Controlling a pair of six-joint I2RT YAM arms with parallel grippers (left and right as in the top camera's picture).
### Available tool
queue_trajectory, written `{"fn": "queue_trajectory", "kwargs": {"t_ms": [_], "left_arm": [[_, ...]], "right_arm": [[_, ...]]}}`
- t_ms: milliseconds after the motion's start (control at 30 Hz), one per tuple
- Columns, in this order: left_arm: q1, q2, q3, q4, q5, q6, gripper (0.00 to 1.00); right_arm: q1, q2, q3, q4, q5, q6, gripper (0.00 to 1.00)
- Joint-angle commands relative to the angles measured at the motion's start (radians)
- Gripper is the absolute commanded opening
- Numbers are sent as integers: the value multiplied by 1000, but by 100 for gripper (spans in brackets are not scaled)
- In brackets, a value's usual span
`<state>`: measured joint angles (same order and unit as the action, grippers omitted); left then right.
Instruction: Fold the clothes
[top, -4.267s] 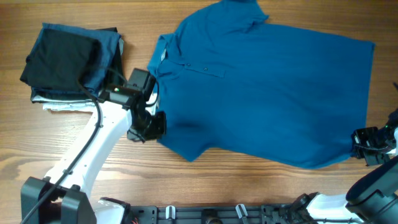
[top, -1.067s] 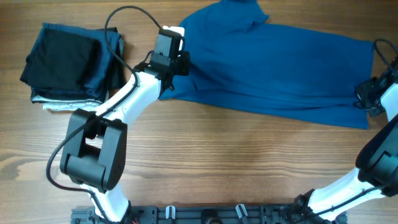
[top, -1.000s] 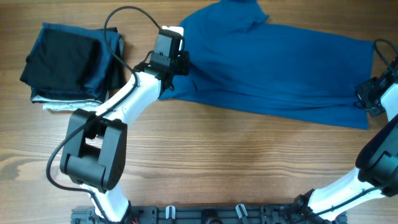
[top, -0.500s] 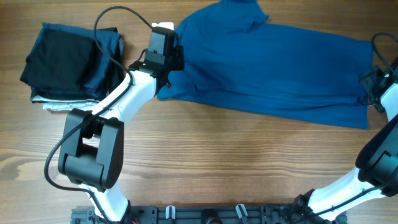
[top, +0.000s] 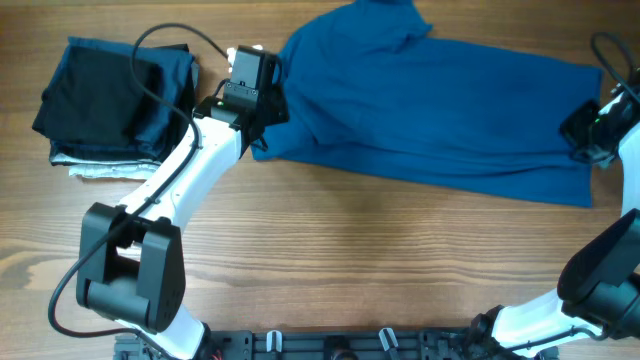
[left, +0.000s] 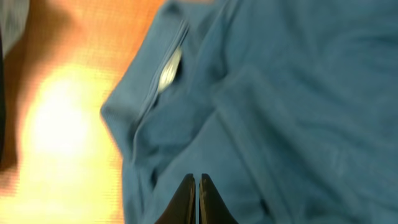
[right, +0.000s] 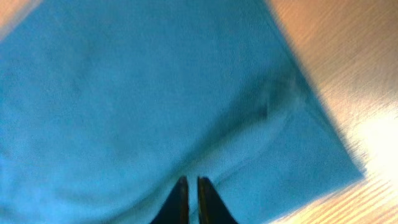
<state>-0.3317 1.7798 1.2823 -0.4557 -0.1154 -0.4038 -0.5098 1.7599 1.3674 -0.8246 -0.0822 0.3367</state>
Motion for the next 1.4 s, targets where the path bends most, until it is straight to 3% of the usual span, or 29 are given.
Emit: {"fn": "queue_trajectory", "kwargs": {"t_ms": [0, 300, 733, 1367], "left_arm": [[5, 16, 6, -40, -9, -53, 4], [5, 95, 6, -42, -9, -54, 4], [5, 236, 6, -16, -6, -53, 4], [5, 238, 6, 2, -6, -53, 4]], "right_arm": [[-1, 21, -67, -25, 61, 90, 4], [2, 33, -217, 134, 74, 99, 5], [3, 98, -264, 223, 40, 111, 4], [9, 174, -237, 327, 26, 145, 4]]}}
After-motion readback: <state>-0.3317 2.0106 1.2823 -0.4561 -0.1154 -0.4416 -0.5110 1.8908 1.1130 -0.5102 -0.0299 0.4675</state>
